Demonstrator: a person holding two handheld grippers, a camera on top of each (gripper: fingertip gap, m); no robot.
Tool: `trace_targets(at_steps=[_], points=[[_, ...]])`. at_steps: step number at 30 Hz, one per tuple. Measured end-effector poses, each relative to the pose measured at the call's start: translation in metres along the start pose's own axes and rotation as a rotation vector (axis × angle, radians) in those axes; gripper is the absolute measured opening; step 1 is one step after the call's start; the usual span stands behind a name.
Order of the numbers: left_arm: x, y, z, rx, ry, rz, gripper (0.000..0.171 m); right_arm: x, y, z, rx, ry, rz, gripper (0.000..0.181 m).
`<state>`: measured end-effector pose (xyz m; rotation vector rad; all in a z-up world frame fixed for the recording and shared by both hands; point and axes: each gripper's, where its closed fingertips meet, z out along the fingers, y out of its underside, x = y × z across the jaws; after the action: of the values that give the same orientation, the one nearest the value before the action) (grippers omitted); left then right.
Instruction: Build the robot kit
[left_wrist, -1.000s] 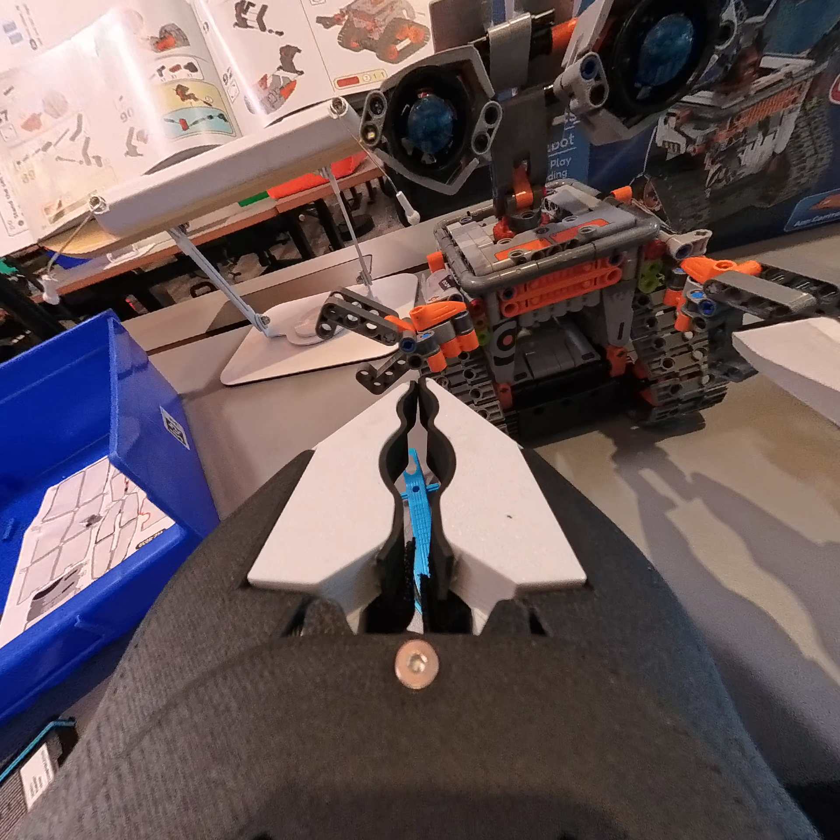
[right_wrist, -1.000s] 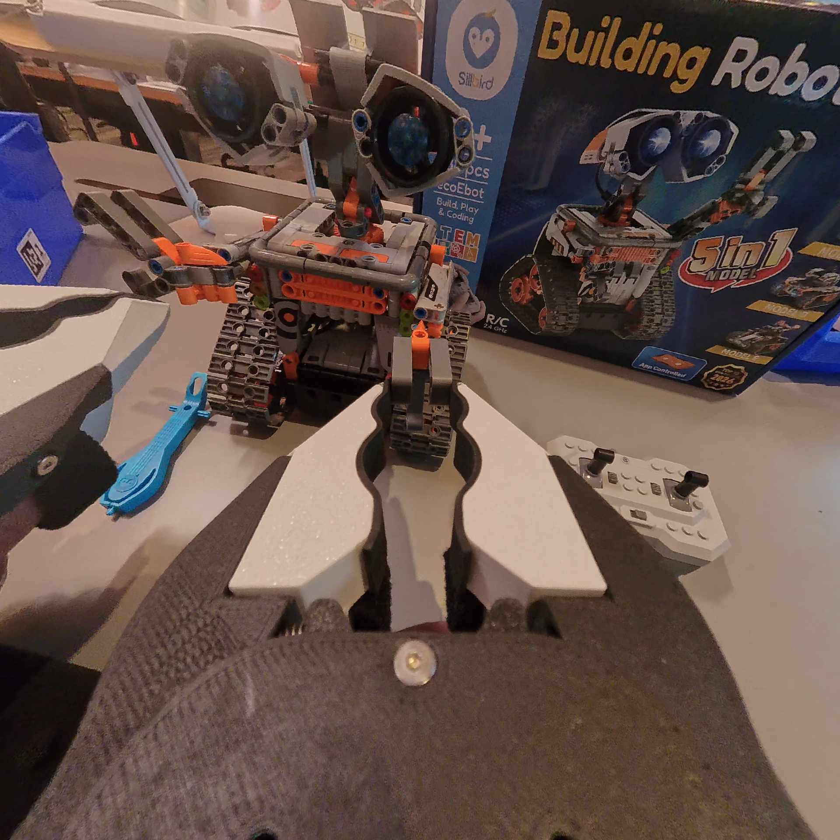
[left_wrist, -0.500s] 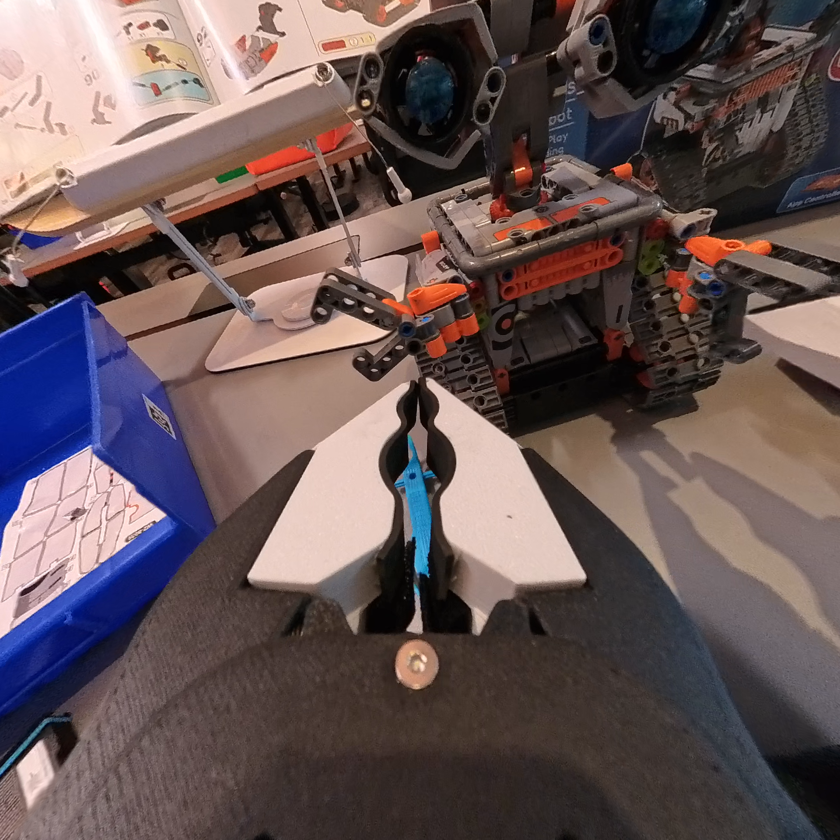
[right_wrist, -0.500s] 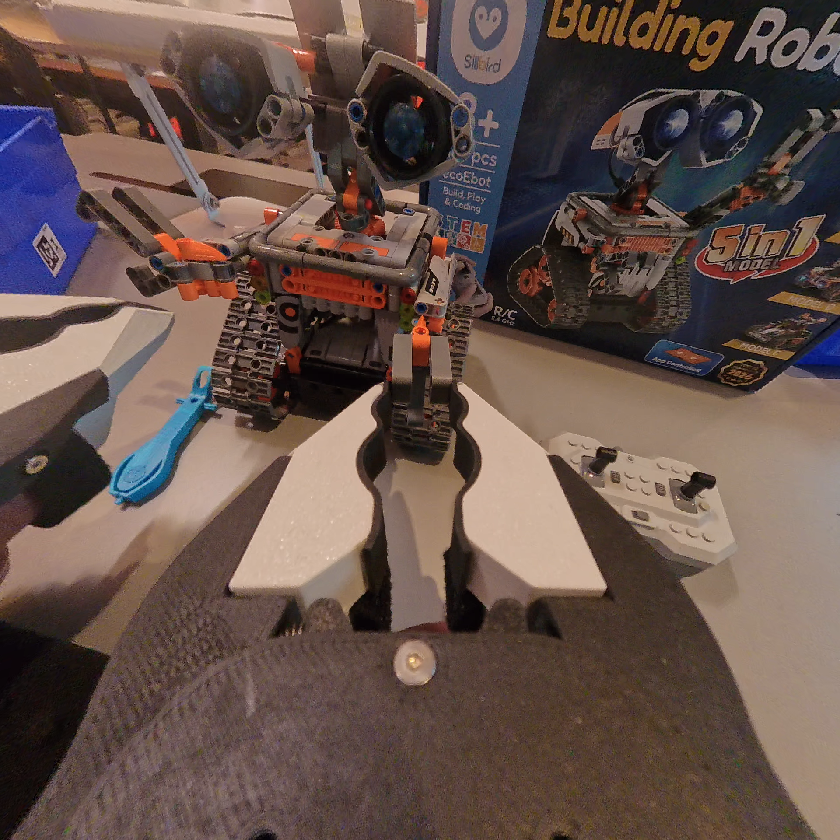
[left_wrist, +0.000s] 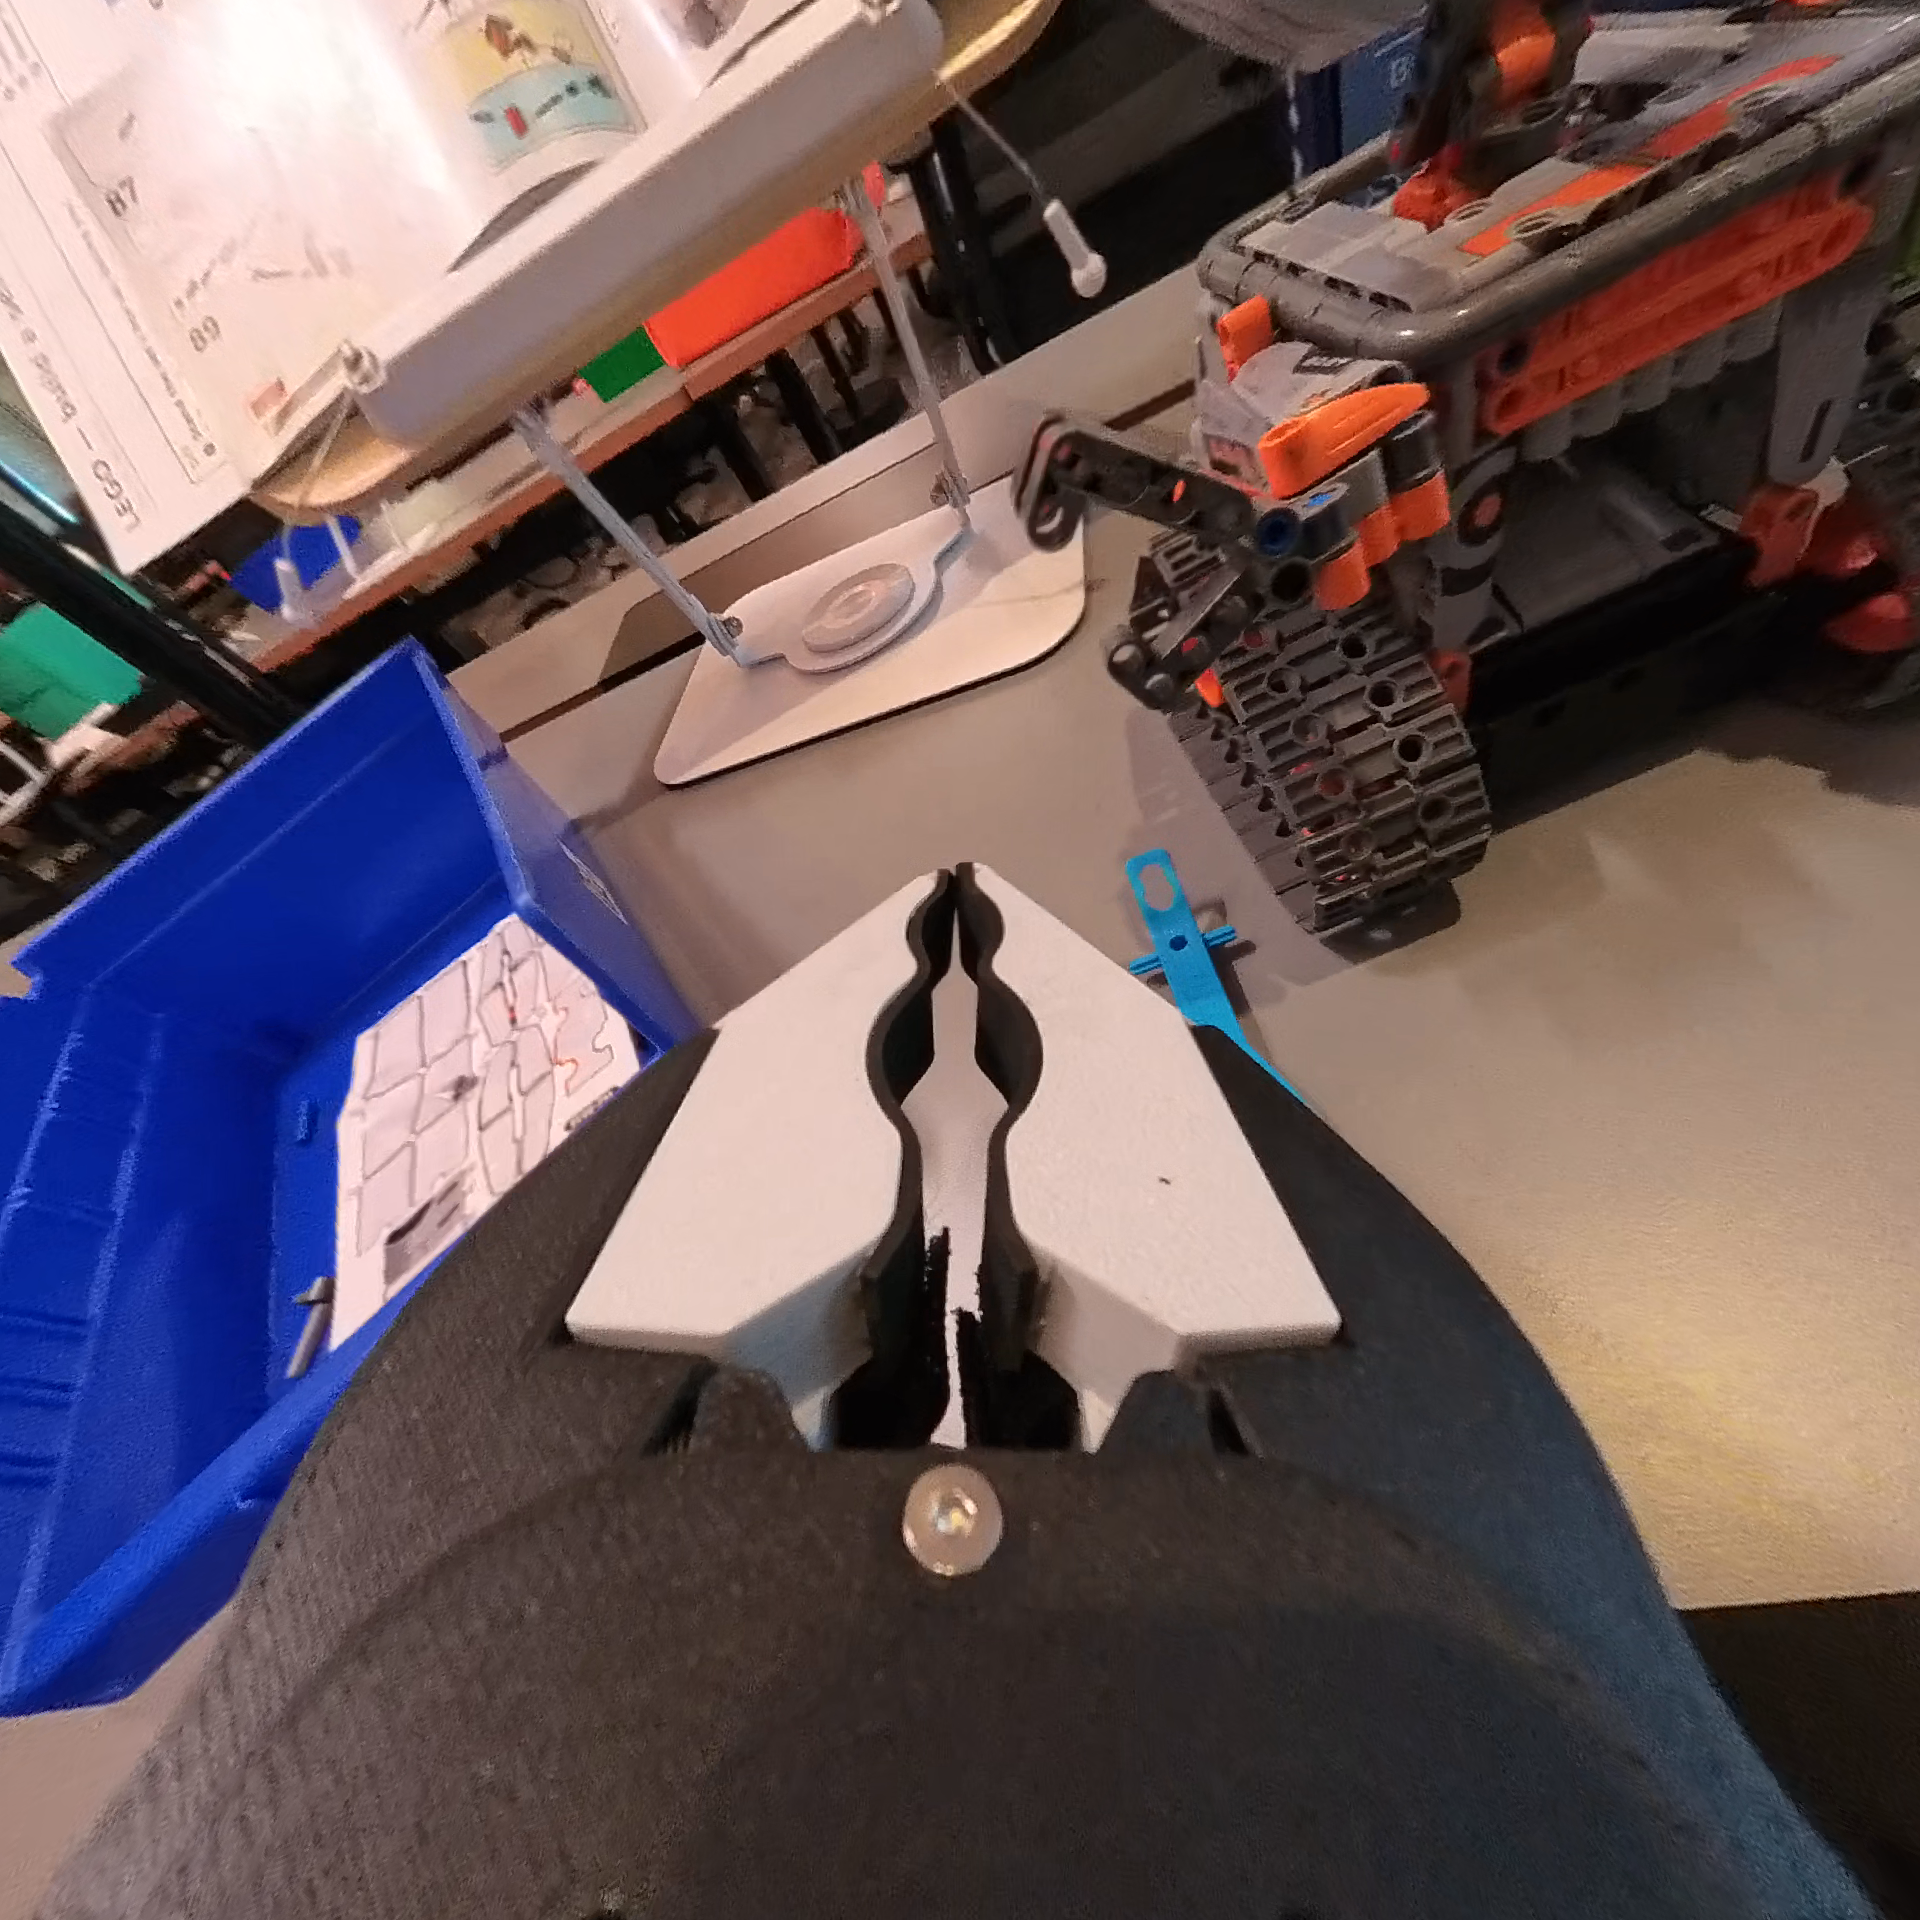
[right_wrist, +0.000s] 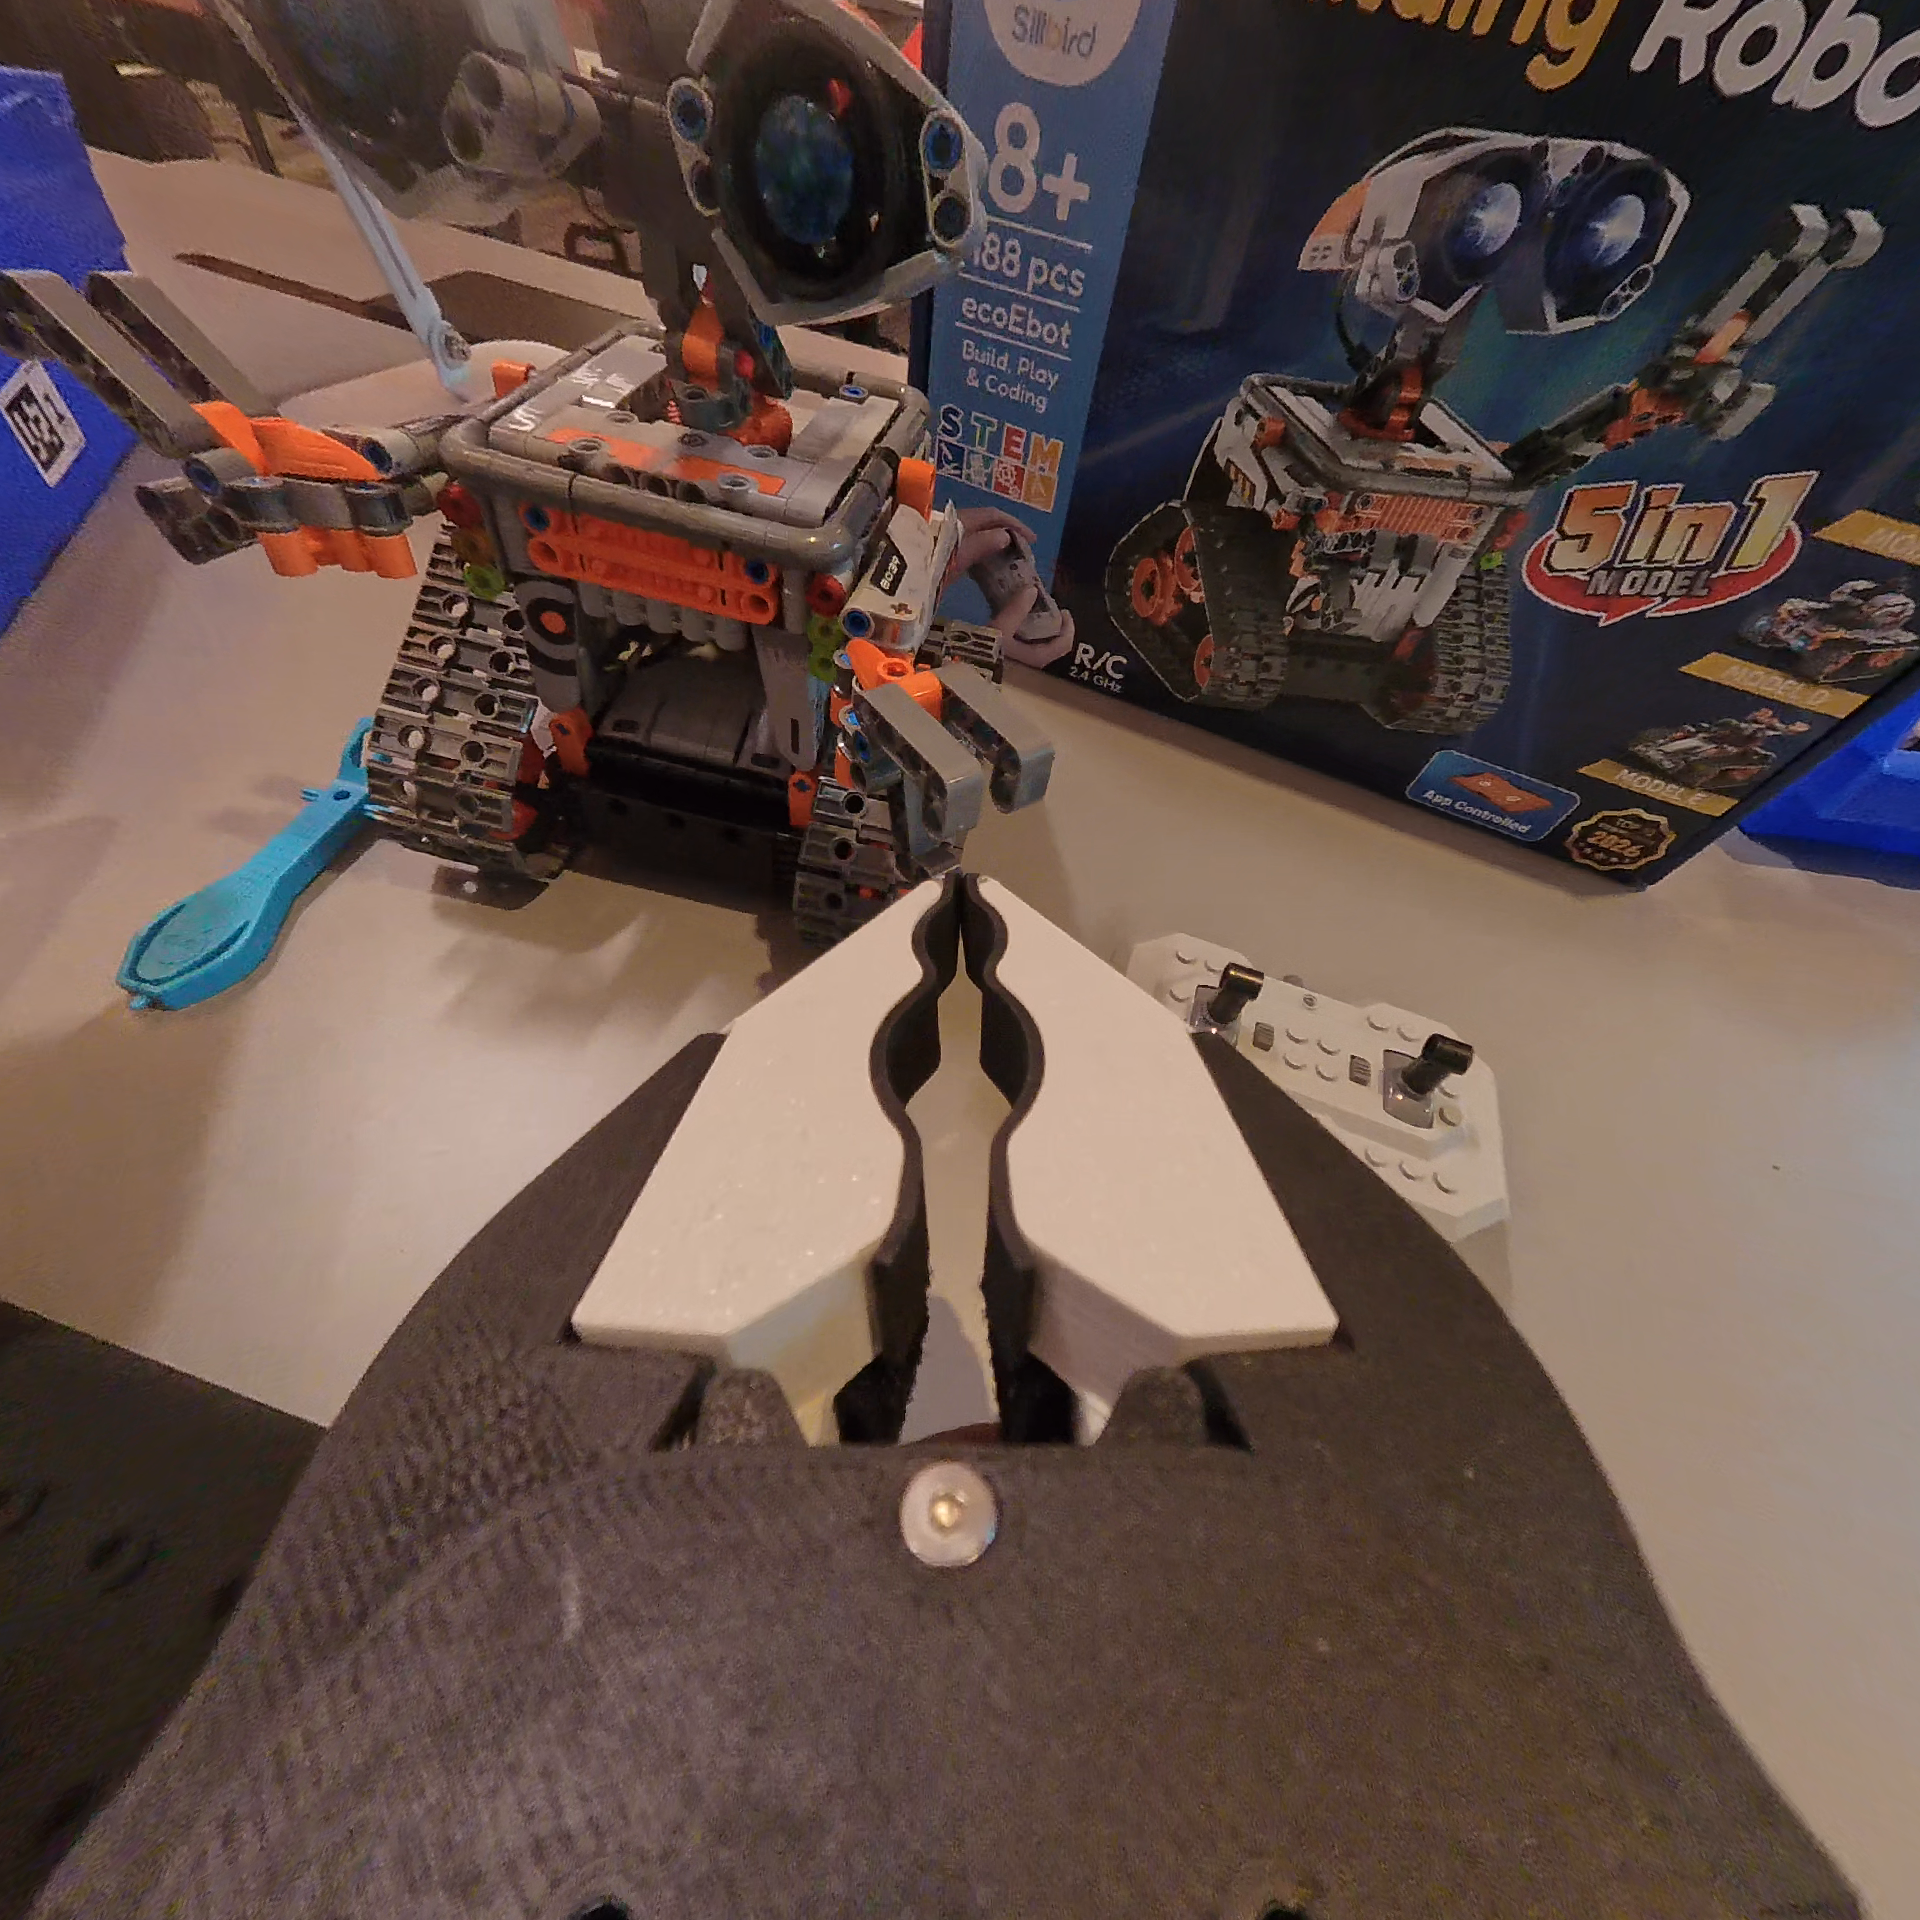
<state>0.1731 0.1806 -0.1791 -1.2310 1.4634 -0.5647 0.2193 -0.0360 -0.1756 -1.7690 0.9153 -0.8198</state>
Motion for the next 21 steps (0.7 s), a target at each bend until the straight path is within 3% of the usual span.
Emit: trace_targets(at_steps=[5,12,16,21], points=[[0.018,-0.022,-0.011,0.040,0.067,-0.153,0.000,0.007,-0.007,-0.008,0.020,0.010,0.050,0.000],[0.109,-0.057,-0.041,-0.012,0.249,-0.366,0.000,-0.001,-0.010,-0.024,-0.027,-0.017,0.103,0.000],[0.141,-0.053,-0.055,-0.044,0.250,-0.349,0.000,-0.010,-0.010,-0.040,-0.024,-0.031,0.116,0.000],[0.150,-0.047,-0.074,-0.052,0.220,-0.314,0.000,-0.027,0.001,-0.059,-0.030,-0.048,0.094,0.000]])
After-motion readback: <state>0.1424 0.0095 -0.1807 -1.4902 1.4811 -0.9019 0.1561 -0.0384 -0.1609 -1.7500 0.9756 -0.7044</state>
